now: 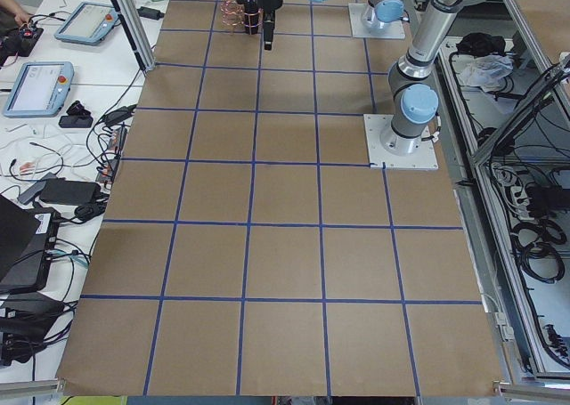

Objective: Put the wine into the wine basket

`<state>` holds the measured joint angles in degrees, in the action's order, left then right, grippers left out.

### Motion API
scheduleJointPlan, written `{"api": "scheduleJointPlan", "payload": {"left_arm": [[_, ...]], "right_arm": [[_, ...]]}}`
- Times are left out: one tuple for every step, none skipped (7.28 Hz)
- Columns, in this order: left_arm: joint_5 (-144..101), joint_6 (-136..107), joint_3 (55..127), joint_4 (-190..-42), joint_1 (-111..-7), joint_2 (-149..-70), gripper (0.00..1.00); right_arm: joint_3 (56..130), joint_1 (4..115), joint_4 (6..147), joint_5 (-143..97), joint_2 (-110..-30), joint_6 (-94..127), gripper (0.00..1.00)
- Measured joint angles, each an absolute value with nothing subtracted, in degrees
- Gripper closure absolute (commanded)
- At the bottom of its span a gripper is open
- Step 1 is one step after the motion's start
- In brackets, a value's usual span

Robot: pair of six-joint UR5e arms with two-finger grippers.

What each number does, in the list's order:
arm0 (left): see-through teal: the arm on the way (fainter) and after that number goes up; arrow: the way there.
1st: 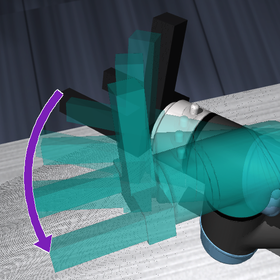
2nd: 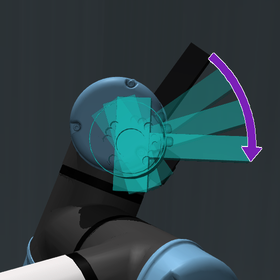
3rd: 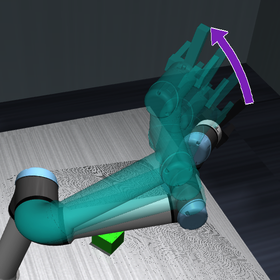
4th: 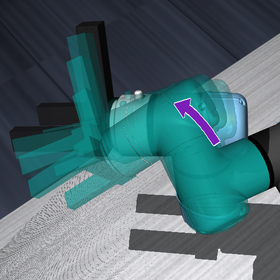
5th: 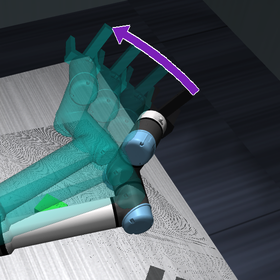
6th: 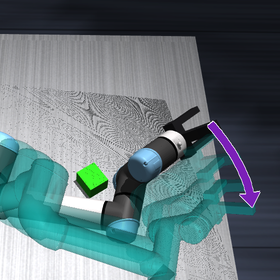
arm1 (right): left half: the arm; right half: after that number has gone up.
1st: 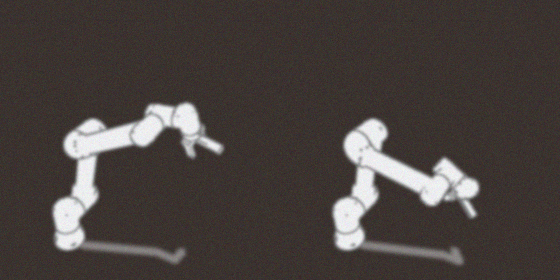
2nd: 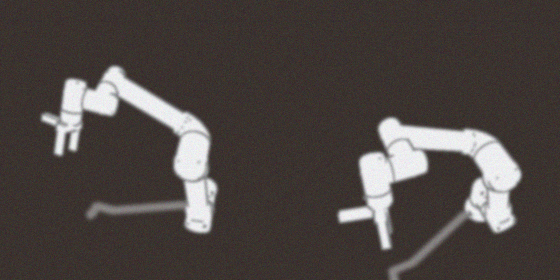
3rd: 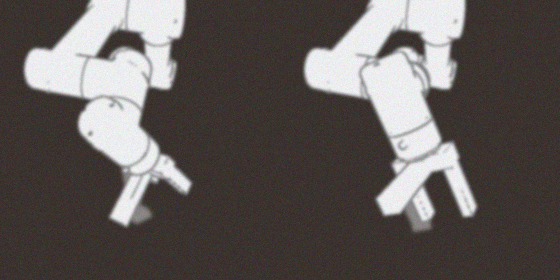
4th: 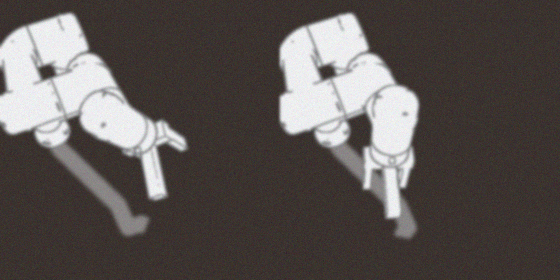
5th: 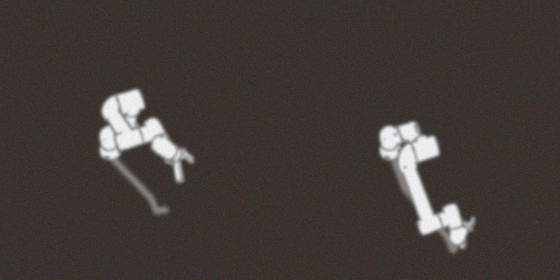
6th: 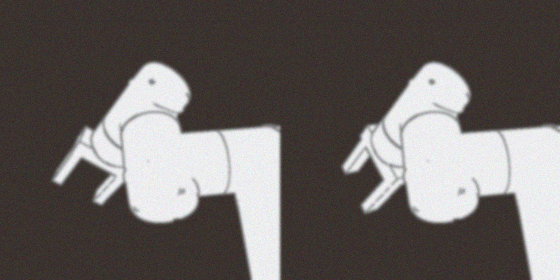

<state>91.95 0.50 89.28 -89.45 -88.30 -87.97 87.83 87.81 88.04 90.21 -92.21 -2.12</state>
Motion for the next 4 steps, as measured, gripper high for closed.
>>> {"api": "scheduleJointPlan", "payload": {"left_arm": [[91.6,0.4,89.3,-89.5,-88.3,-87.9,0.00],[91.5,0.3,89.3,-89.5,-88.3,-88.0,0.00],[91.7,0.3,89.3,-89.6,-88.3,-88.0,0.00],[91.9,0.3,89.3,-89.6,-88.3,-87.9,0.00]], "right_arm": [[87.3,87.8,86.1,90.4,-92.4,-2.2,0.00],[86.6,87.9,84.2,90.4,-92.5,-2.4,0.00],[86.1,87.9,83.0,90.3,-92.6,-2.5,0.00],[85.6,88.0,82.5,90.0,-92.5,-2.6,0.00]]}}
